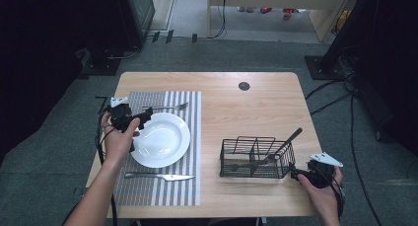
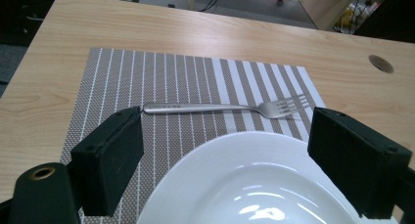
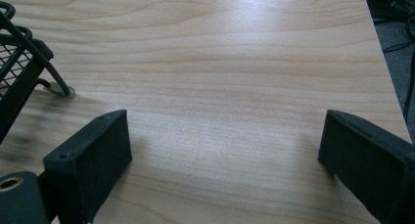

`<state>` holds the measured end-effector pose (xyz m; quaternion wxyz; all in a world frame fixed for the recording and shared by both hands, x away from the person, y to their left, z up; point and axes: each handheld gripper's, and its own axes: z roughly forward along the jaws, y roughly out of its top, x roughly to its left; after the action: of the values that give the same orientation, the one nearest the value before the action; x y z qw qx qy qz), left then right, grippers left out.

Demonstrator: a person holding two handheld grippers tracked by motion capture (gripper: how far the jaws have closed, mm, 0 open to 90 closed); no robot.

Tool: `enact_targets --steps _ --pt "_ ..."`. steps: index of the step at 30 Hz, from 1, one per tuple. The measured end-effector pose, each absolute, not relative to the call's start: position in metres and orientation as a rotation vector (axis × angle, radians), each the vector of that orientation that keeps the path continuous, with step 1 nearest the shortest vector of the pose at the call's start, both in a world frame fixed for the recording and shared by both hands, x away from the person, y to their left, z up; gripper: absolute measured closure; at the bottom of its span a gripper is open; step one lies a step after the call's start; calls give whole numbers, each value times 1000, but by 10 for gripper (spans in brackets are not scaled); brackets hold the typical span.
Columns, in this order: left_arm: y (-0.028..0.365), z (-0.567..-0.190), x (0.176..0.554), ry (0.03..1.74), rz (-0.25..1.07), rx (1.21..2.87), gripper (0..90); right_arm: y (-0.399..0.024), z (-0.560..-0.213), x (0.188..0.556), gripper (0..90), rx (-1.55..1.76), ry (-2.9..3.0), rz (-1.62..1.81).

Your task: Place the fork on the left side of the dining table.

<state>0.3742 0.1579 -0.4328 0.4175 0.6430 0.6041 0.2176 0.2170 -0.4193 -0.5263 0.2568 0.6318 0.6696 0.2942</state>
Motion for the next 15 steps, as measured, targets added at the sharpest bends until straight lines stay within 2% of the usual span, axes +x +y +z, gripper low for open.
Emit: enact_targets --steps 15 --pt "161 -426 333 1434 543 1665 139 -419 -526 217 49 1714 1814 797"
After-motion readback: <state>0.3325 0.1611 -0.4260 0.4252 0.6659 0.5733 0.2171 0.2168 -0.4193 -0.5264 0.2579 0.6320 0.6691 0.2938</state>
